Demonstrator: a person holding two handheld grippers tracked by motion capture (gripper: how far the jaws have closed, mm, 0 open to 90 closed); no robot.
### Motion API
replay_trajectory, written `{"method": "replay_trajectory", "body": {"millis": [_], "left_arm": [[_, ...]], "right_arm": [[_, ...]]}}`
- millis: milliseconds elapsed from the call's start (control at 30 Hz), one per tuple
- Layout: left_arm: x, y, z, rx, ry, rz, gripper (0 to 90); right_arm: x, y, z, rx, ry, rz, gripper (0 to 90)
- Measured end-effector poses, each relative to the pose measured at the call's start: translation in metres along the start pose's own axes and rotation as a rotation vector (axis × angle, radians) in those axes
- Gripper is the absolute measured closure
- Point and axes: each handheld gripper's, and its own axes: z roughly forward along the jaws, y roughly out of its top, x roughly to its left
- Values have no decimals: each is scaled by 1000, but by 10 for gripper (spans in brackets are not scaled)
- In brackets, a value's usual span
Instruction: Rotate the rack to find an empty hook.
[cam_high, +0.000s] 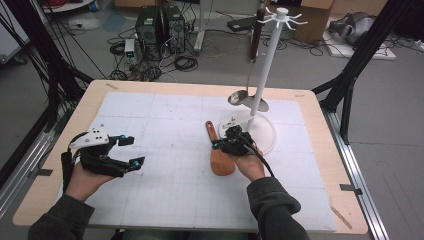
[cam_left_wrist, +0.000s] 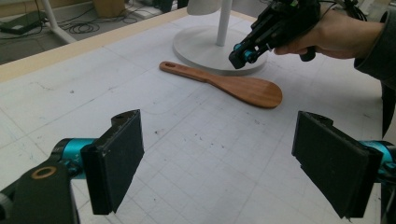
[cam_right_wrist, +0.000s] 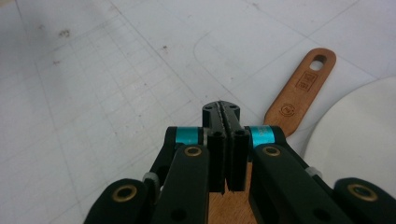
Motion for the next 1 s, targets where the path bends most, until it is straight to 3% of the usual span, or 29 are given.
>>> {"method": "replay_trajectory", "body": {"millis": [367, 633, 1000], "left_arm": [[0, -1, 1, 6, -3, 0, 171], [0, -1, 1, 7, -2, -1, 171], [0, -1, 1, 6, -4, -4, 171]], "right_arm": [[-2, -21, 5, 10, -16, 21, 898], [8, -22, 18, 33, 16, -4, 897], [19, -24, 30, 83, 26, -24, 897]]}}
